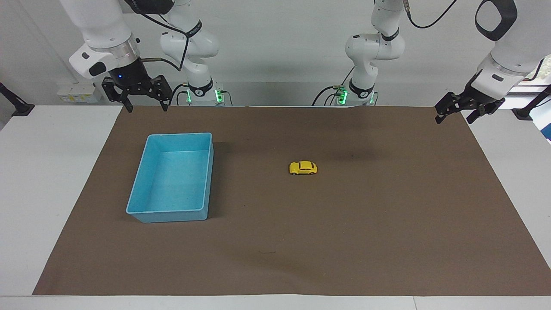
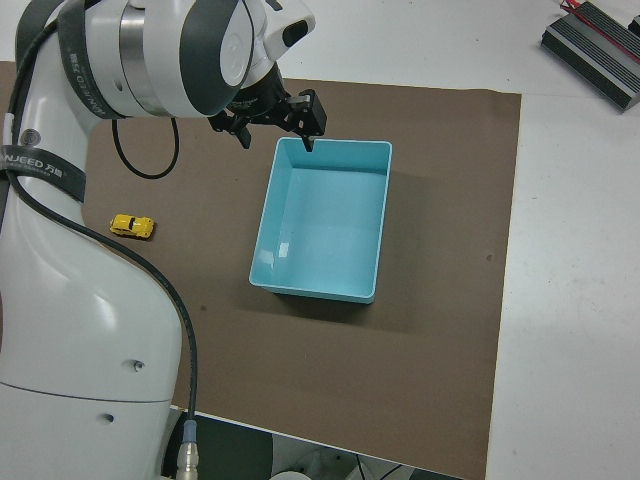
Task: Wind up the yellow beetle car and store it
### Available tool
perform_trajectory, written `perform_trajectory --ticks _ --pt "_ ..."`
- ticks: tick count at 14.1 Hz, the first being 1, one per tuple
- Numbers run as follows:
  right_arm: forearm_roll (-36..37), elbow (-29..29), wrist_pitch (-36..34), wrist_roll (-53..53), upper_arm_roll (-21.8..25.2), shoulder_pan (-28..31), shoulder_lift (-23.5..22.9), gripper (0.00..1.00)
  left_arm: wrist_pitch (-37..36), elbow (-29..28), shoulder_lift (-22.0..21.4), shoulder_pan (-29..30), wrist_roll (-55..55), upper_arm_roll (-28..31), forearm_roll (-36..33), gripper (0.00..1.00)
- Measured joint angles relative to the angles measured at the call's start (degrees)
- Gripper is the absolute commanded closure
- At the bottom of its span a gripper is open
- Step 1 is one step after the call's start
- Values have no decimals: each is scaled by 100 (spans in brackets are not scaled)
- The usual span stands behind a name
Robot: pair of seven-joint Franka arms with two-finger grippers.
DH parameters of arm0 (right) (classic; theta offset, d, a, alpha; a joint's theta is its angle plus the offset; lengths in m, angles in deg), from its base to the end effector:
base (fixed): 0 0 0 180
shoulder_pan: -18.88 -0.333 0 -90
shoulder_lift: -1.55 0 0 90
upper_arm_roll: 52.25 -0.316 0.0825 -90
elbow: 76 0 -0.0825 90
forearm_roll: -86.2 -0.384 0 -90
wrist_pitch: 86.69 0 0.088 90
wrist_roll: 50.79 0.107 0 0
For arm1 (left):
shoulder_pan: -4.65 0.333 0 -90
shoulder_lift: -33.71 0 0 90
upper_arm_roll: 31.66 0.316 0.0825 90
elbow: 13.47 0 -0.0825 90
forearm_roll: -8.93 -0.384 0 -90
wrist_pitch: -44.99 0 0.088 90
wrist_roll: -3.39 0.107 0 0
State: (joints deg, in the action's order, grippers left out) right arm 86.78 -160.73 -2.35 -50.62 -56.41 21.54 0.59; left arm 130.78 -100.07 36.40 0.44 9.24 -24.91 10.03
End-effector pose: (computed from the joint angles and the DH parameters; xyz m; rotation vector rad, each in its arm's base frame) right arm 0.5498 0.0128 0.6497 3.1320 0.0350 -0.0366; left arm 0.5610 0.0211 0.6200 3.1208 -0.0914 -0.0931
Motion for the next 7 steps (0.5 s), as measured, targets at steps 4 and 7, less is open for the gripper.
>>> perform_trajectory --ticks 4,7 --pt "0 2 13 0 23 -2 4 0 -4 -76 -27 -24 0 -134 1 0" --pt "-3 2 13 0 16 -4 4 0 69 -212 -82 -353 6 -182 3 0"
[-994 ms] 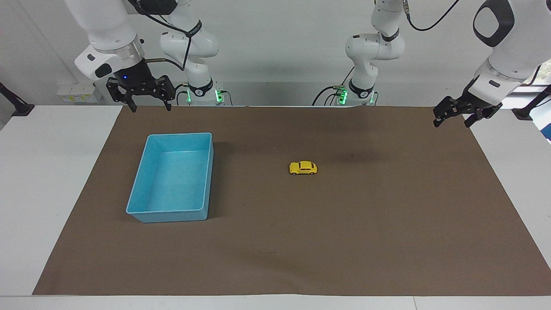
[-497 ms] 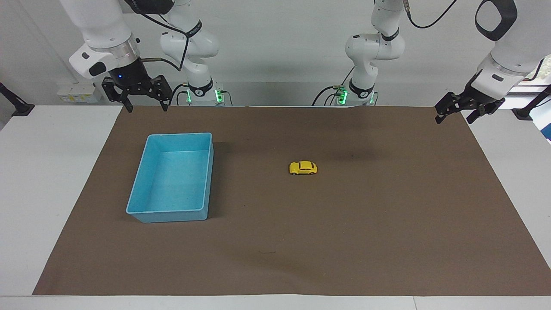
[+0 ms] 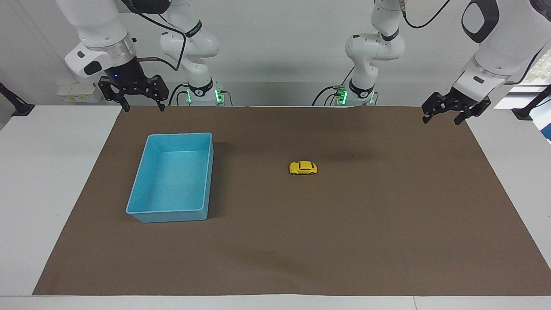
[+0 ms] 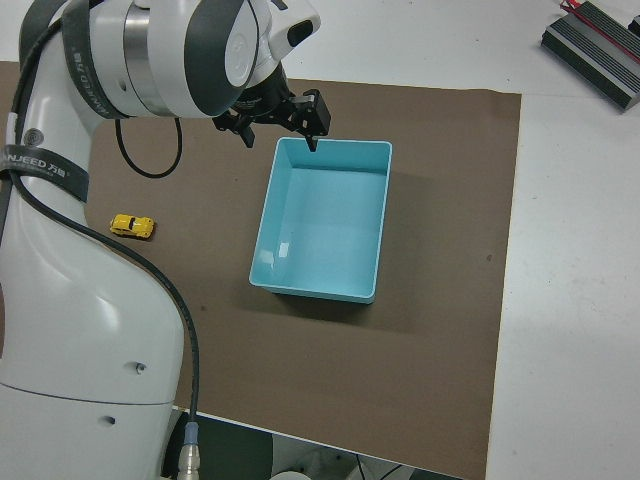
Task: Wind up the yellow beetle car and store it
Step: 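Move the left gripper toward the yellow toy car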
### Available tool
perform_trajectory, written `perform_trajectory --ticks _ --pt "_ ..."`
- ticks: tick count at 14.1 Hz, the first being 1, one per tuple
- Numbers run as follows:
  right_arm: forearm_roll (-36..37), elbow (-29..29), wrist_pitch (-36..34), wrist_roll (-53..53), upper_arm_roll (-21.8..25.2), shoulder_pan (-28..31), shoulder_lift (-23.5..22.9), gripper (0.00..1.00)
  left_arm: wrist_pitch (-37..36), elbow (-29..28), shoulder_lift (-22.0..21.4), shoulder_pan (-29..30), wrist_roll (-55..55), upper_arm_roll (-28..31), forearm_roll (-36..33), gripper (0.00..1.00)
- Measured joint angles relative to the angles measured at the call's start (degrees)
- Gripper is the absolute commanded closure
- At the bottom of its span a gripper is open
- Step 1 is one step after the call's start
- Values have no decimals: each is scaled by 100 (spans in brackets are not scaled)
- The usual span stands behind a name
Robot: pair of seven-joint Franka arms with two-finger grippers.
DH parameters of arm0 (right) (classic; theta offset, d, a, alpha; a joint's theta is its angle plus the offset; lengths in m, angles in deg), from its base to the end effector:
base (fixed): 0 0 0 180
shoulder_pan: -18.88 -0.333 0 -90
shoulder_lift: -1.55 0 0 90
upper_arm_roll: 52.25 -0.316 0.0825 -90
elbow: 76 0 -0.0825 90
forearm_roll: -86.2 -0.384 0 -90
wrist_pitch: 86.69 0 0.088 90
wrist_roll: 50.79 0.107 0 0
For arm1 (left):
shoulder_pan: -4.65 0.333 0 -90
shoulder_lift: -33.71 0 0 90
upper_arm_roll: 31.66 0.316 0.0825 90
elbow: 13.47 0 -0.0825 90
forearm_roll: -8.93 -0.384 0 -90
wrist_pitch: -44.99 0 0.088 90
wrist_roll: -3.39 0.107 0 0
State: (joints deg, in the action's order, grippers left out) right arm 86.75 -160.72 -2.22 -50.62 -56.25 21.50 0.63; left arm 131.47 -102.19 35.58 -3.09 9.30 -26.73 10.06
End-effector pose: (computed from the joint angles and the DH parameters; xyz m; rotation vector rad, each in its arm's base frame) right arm 0.5498 0.0118 0.6503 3.1326 0.0318 -0.0317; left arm 0.5568 -0.0304 0.6117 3.1117 -0.2380 -0.1110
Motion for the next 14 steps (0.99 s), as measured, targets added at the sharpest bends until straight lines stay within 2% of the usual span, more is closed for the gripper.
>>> perform_trajectory --ticks 3,7,12,14 --pt "-3 0 0 0 -41 -19 2 0 72 -79 -27 -410 53 -17 0 0" --pt "-3 0 0 0 -49 -23 4 0 78 -111 -31 -812 641 -47 31 0" --pt "-3 0 0 0 3 -7 4 0 42 -155 -46 -1247 2165 -99 103 0" --pt "-3 0 0 0 4 -4 4 0 42 -199 -47 -1294 3103 -99 126 0"
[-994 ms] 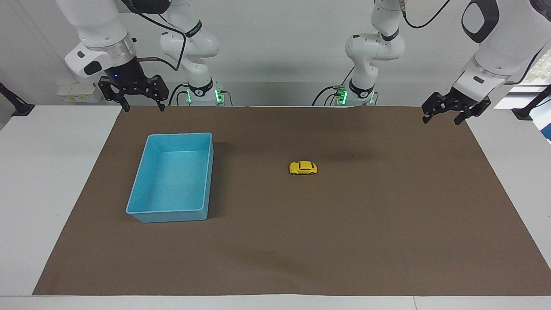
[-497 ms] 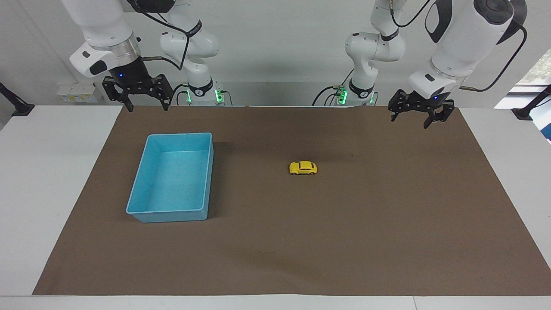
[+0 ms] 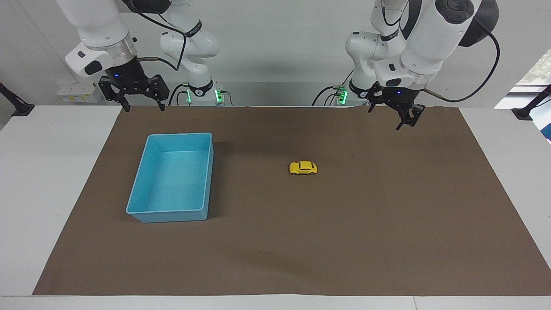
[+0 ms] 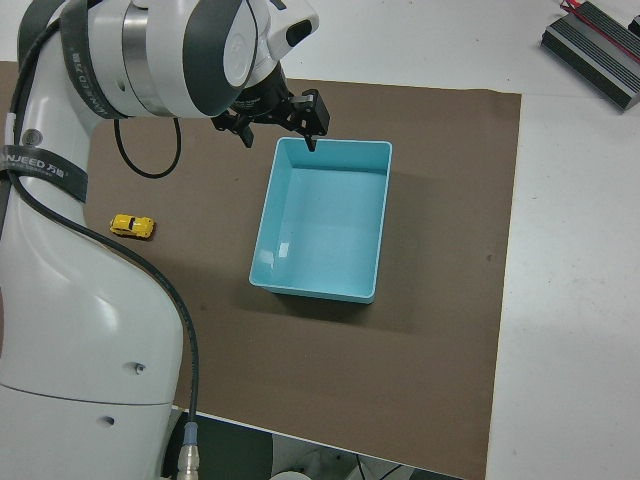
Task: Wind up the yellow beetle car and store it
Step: 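Move the left gripper toward the yellow toy car, then grasp the yellow car with the left gripper, pressing it onto the table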
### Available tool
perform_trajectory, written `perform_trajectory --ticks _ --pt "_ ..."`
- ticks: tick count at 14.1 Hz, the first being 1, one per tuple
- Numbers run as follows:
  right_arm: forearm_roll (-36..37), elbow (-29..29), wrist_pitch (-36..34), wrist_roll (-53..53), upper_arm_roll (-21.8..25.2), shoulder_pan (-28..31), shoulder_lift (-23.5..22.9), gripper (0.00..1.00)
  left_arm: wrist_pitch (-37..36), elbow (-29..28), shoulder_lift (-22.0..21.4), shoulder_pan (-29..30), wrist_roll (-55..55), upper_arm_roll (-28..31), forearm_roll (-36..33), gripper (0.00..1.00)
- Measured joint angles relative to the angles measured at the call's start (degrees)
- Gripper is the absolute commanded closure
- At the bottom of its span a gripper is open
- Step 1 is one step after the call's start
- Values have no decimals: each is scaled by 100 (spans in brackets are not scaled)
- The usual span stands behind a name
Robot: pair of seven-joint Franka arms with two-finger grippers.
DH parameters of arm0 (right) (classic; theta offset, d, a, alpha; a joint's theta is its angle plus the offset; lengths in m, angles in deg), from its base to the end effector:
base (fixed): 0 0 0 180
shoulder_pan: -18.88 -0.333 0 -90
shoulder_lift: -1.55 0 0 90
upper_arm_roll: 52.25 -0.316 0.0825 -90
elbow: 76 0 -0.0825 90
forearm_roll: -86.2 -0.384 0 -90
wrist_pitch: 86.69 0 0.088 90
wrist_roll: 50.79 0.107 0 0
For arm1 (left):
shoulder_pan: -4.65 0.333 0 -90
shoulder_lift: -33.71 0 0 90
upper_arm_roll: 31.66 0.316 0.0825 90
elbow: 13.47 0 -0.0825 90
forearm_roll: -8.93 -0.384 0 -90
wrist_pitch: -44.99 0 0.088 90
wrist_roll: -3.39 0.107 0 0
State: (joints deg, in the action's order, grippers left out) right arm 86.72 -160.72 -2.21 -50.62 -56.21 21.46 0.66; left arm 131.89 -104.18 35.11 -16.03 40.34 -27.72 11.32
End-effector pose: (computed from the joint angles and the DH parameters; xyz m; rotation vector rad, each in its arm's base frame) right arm 0.5497 0.0119 0.6506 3.1330 0.0319 -0.0307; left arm 0.5299 -0.1647 0.6008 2.7511 -1.3929 -0.1272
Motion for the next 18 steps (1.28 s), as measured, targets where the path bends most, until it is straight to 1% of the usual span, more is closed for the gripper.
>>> perform_trajectory --ticks 3,4,6,11,13,18 --pt "0 0 0 0 0 0 0 0 26 -128 0 -5 1047 1 16 0" --pt "0 0 0 0 0 0 0 0 130 -216 0 -12 1320 -2 20 0" --pt "0 0 0 0 0 0 0 0 602 -556 6 -123 1714 -5 32 0" --pt "0 0 0 0 0 0 0 0 1833 -1567 65 -638 1833 -19 37 0" --pt "0 0 0 0 0 0 0 0 2370 -1905 207 -815 1833 -20 37 0" --pt "0 0 0 0 0 0 0 0 3546 -2186 813 -1261 1833 -28 358 0"
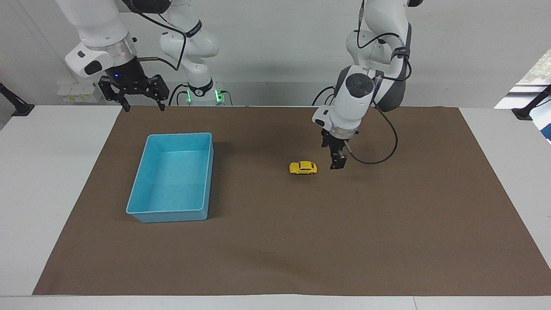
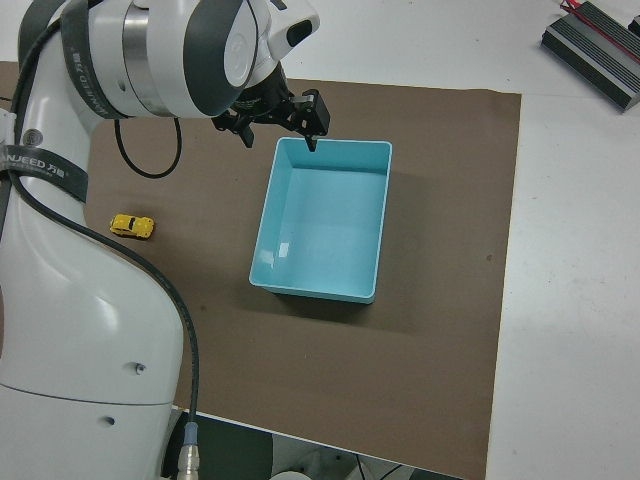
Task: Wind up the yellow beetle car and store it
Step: 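Grasp the yellow car with the left gripper, pressing it onto the table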
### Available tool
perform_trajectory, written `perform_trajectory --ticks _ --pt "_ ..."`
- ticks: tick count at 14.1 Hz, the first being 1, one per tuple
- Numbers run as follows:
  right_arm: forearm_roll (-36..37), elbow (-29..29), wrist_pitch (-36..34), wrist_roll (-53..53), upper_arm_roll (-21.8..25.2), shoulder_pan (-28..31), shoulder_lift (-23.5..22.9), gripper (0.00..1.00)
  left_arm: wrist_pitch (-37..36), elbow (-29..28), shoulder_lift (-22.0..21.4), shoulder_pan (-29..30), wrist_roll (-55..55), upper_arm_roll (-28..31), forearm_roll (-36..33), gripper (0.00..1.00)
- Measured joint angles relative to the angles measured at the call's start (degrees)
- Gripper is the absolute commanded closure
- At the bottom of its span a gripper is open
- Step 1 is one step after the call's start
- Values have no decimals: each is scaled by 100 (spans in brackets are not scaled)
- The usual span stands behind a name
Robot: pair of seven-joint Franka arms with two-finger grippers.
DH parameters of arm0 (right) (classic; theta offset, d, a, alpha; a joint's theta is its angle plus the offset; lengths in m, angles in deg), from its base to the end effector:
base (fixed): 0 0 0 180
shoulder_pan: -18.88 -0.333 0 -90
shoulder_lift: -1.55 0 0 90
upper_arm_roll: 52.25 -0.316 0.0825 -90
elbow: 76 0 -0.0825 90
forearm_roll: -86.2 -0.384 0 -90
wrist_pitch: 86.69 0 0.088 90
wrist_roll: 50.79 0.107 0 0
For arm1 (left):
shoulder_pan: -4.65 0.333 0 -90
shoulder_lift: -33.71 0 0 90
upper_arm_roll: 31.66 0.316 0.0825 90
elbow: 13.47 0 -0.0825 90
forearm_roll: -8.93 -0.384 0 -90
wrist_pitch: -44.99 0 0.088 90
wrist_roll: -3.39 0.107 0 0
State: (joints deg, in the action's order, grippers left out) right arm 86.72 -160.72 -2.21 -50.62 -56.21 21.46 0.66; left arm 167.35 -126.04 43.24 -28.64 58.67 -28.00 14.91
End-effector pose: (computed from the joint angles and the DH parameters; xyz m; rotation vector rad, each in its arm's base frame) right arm 0.5497 0.0119 0.6506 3.1330 0.0319 -0.0307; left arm 0.5113 -0.2973 0.3906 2.3185 -2.0074 0.0341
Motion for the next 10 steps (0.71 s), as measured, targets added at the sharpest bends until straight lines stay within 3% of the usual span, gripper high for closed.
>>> perform_trajectory --ticks 7,10 --pt "0 0 0 0 0 0 0 0 1014 -306 506 -445 -21 -4 154 0" --pt "0 0 0 0 0 0 0 0 1192 -339 707 -639 -119 -2 182 13"
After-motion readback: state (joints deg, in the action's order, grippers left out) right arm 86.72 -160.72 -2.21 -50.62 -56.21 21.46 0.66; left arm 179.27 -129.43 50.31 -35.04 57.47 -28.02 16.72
